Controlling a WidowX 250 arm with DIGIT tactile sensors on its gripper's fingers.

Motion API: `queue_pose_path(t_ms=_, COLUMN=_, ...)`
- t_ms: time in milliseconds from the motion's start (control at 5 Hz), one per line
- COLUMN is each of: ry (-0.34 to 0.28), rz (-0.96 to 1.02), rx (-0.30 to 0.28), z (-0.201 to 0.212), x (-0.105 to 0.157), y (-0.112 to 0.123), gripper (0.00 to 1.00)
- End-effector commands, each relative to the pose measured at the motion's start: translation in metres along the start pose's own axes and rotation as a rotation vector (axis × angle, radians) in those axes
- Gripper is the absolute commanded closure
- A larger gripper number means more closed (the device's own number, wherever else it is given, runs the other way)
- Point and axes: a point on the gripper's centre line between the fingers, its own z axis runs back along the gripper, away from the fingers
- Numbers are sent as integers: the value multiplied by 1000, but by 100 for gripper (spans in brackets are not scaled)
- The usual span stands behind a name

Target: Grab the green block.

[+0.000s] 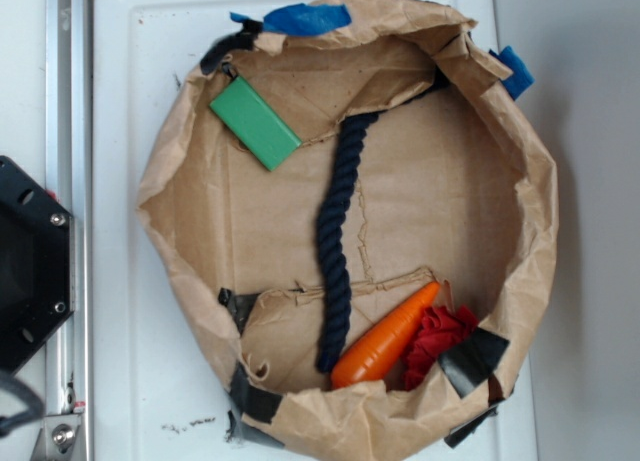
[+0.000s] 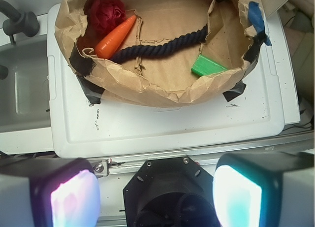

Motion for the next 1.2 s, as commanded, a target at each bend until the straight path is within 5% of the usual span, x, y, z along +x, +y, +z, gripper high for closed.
queue_pose_path(t_ms=0, ry=0, rz=0, rx=0, z=0, x=0, y=0, gripper=0)
queue_pose_path(t_ms=200, ry=-20, rz=106, rx=19, z=-10, x=47, y=9, gripper=0)
queue_pose_path(t_ms=1000, ry=2, rz=154, rx=37, z=-43, x=83, y=34, gripper=0)
